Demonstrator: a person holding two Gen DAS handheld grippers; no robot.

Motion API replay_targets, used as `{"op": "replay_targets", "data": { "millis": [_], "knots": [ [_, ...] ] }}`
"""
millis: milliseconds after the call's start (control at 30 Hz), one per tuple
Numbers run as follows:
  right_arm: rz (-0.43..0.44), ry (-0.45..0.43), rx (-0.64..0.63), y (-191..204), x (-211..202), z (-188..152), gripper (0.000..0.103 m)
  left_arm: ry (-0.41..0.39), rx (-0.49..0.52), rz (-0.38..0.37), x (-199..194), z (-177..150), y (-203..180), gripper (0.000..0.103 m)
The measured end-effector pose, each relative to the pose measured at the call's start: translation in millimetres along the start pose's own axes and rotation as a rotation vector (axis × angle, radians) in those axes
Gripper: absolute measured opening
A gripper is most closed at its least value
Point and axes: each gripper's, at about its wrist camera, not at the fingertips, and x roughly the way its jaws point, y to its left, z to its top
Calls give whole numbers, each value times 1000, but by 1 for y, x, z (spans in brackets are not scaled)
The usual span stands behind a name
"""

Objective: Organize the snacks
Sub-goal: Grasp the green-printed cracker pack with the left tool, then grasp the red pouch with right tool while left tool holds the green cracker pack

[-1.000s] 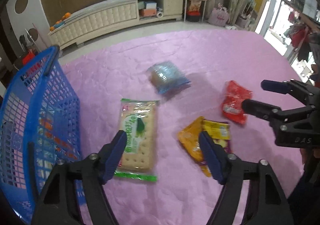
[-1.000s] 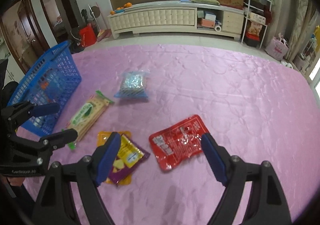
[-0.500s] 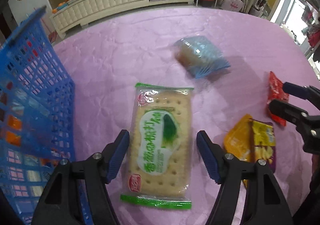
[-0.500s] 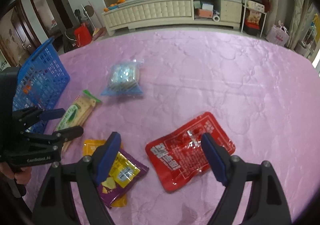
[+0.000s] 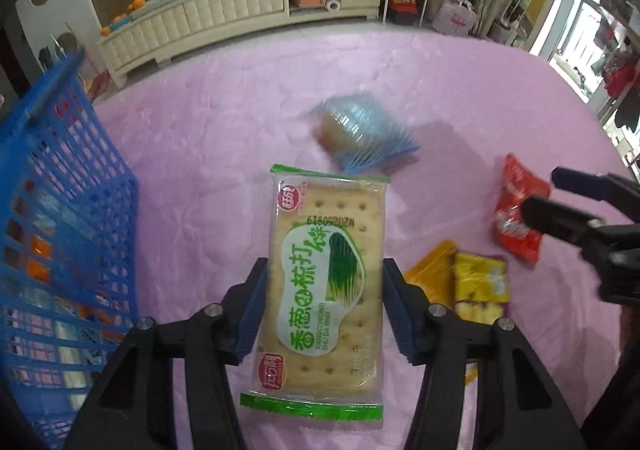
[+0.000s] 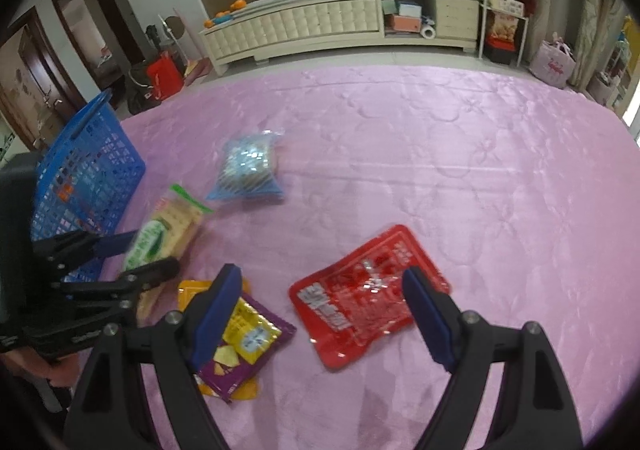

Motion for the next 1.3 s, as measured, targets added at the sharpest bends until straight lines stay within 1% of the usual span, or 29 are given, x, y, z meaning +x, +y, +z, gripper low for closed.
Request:
{"op": "replay_targets", "data": {
  "millis": [67,233,433,533,600,733,767,867,967,1067,1167,1200,1300],
  "knots": [
    [-10,21,7,-5,3,-2,85,-23,14,4,-12,5,-7,52],
    [21,76,75,-19,12,-4,85,-62,33,6,-28,11,-21,52],
    [51,97,151,-30,19,3,85,-61,42,-4,-24,9,-33,52],
    [80,121,198,-34,27,5,86,-63,39,-10,-15,10,-27,52],
    [69,111,202,-31,29,9,86,-64,35,-18,-14,9,-24,52],
    [41,104,158,-22,29,9,86,-67,24,-23,-12,7,-18,52],
    [38,108,163,-21,28,10,86,-67,16,-25,-14,4,-16,52],
    [22,80,237,-32,15,9,86,-72,-4,-51,-17,3,-10,52],
    [11,88,304,-42,5,3,86,-90,1,-71,-21,2,-9,52],
    [-13,119,350,-47,2,-3,86,-103,0,-103,-23,2,-7,52],
    [-52,157,400,-45,4,-4,86,-108,10,-117,-22,4,-6,52],
    [-56,170,435,-45,6,-5,86,-105,10,-122,-20,5,-5,52],
    [-79,207,488,-42,17,2,86,-95,3,-132,-17,4,-1,52]
  ]
}}
